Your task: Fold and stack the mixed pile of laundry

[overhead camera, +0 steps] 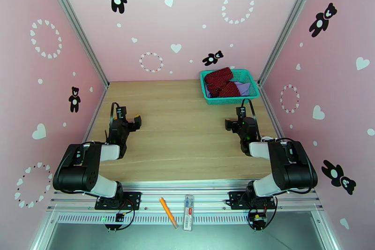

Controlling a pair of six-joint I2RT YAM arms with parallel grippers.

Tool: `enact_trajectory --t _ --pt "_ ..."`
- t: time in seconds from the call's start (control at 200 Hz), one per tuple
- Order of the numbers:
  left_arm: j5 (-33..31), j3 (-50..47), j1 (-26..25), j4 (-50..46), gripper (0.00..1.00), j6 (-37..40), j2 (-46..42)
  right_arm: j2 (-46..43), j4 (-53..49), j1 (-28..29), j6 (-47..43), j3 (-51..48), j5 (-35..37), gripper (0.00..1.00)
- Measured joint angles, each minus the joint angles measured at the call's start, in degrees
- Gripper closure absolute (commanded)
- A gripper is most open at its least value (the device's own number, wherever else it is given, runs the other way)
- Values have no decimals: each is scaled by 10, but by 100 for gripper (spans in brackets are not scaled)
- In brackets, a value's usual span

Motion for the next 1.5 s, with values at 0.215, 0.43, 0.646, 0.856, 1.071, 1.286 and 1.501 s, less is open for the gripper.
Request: enact_trajectory --t 0.215,0.43,0.646,0.856,1.071,1.286,1.501 --pt "0 0 0 0 2 0 0 0 0 0 0 0 0 1" --pt "0 0 0 0 2 0 0 0 0 0 0 0 0 1" --pt "0 0 0 0 2 0 0 0 0 0 -1 0 0 1" --pt "0 0 0 0 2 0 0 0 0 0 0 0 0 1" --pt "0 0 0 0 2 0 0 0 0 0 0 0 0 1" --pt "-23 17 -1 -80 2 -8 -36 -17 -52 1 -7 14 -11 1" --pt "-89 236 -7 -410 2 -124 -237 -195 -393 35 14 212 13 1"
